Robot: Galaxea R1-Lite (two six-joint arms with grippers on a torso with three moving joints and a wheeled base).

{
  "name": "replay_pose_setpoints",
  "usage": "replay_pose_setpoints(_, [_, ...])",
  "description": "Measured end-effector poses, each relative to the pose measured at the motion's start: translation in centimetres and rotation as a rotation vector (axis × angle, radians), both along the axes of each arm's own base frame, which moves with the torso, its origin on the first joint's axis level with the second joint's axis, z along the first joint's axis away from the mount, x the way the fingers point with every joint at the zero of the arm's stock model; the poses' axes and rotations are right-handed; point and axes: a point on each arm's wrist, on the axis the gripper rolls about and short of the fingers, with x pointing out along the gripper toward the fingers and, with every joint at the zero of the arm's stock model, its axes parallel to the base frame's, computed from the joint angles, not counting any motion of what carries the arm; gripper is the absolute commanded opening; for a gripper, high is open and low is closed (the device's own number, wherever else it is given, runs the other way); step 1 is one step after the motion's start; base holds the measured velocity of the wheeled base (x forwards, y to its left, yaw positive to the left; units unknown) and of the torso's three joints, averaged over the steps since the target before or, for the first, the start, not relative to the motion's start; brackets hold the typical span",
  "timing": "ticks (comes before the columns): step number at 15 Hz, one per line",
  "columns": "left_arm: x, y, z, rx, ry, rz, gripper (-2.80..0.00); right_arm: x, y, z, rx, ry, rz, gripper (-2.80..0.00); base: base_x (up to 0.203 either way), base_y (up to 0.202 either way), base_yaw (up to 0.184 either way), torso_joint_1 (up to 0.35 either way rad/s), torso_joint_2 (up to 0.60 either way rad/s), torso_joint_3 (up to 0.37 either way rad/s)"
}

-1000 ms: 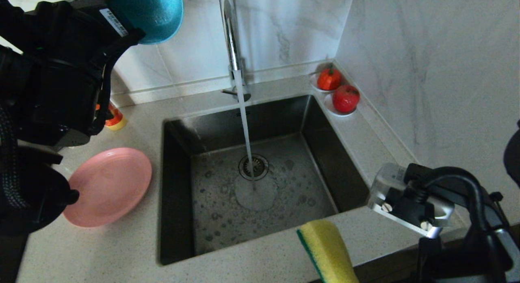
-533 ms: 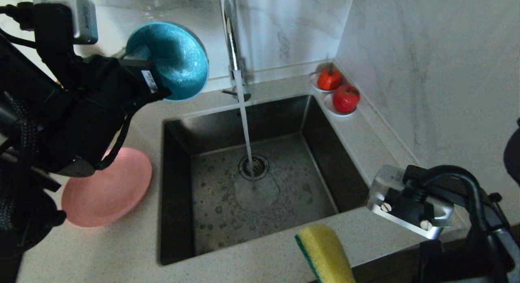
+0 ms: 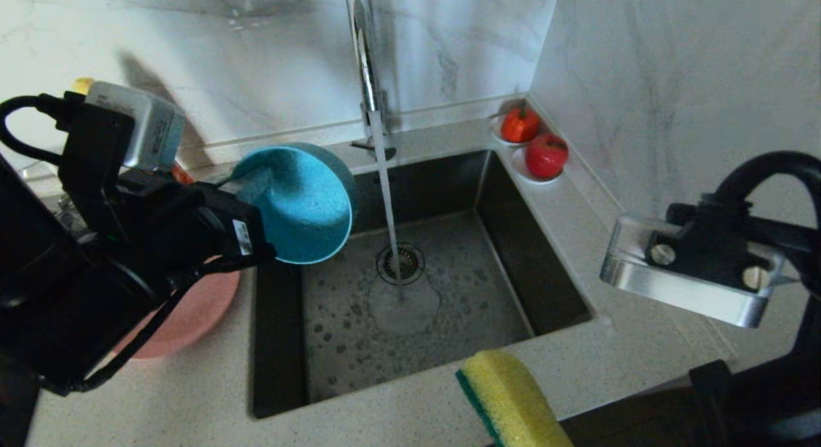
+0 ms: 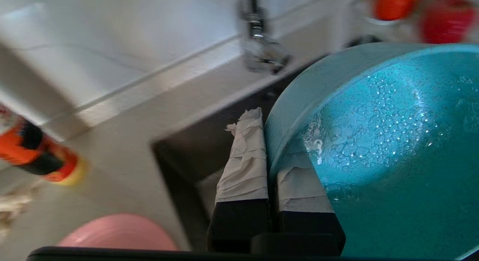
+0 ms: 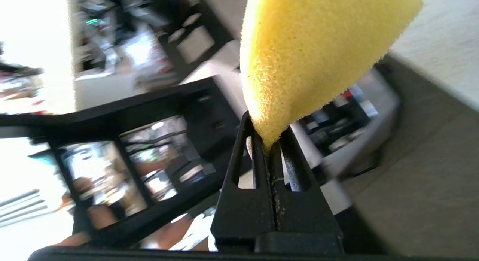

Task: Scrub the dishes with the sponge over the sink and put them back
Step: Wipe the bowl

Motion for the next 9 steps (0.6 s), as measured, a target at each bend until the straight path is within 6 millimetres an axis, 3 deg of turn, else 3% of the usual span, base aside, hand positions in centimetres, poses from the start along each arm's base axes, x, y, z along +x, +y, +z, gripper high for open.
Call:
replay_pose_setpoints(3, [-1.3,-0.7,0.1,-0.007,-0.008,-0.058,-2.80,0.1,0.7,1.2,0.028,0.070,0.019,-2.80,0.000,0.000,0.000,0.000,0.00,0.000])
replay_pose_setpoints(9, [-1.9,-2.2,0.1,-0.005,-0.004,-0.124,-2.80,0.6,2.3,3.2,0.054,0.244,0.037,-2.80,0.000,0.000,0.000,0.000,0.00,0.000])
